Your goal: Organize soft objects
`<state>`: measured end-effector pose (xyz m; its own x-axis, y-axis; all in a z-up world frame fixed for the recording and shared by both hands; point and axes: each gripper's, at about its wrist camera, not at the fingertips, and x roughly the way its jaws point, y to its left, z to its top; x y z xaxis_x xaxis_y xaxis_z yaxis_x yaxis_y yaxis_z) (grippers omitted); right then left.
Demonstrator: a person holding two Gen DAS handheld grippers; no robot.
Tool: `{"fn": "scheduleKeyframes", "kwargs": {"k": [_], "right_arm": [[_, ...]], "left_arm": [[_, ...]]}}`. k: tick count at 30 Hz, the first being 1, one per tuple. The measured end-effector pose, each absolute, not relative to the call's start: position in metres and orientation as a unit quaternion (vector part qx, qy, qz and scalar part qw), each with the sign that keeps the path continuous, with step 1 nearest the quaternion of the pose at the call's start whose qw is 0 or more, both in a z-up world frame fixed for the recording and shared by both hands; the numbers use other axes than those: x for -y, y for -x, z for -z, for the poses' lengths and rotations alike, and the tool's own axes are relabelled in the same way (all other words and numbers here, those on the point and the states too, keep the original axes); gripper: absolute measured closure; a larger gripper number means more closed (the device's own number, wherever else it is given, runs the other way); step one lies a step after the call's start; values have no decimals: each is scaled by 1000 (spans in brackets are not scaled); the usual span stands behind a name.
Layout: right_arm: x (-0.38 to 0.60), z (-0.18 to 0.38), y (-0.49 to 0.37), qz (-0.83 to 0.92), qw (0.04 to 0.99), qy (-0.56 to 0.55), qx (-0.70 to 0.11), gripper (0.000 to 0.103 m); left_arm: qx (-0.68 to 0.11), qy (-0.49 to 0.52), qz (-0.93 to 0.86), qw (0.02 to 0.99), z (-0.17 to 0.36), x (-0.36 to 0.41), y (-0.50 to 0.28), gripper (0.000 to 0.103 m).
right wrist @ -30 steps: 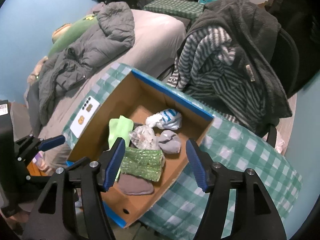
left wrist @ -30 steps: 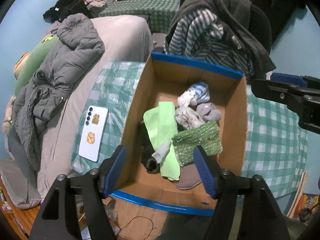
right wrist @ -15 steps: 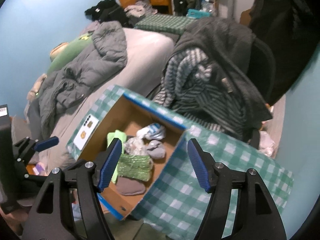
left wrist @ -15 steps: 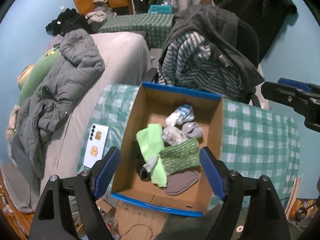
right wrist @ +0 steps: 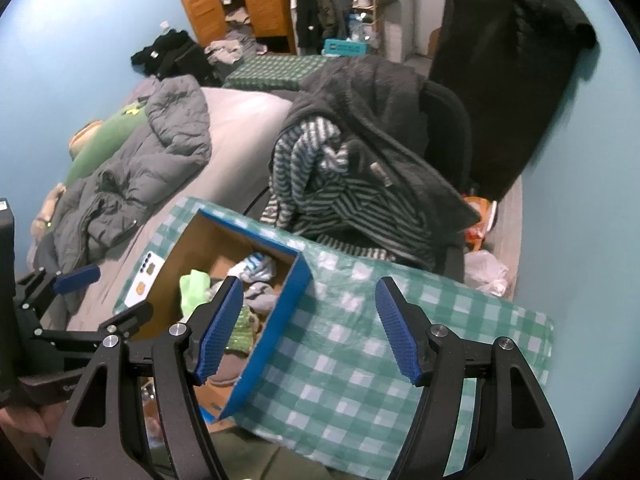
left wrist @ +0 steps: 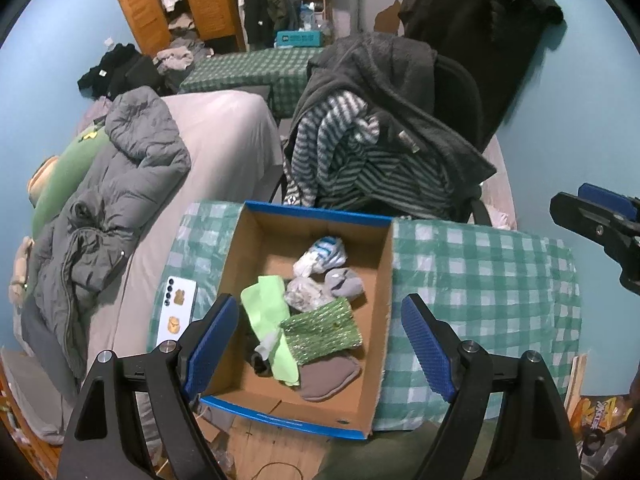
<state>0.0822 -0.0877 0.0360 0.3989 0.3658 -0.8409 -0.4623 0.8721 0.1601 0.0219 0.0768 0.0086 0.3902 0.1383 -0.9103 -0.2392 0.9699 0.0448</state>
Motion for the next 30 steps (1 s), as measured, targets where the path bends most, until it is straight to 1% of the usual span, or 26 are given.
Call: {"fn": "scheduleKeyframes", "kwargs": {"k": [14, 30], "right_arm": [[127, -53, -74, -230, 850, 27, -474, 35], [138, -55, -70, -236, 847, 26, -476, 35]], "left_arm": [[-518, 34, -95, 849, -35, -37, -24, 18], [-525, 28, -101, 845, -34, -16, -16, 18]]}}
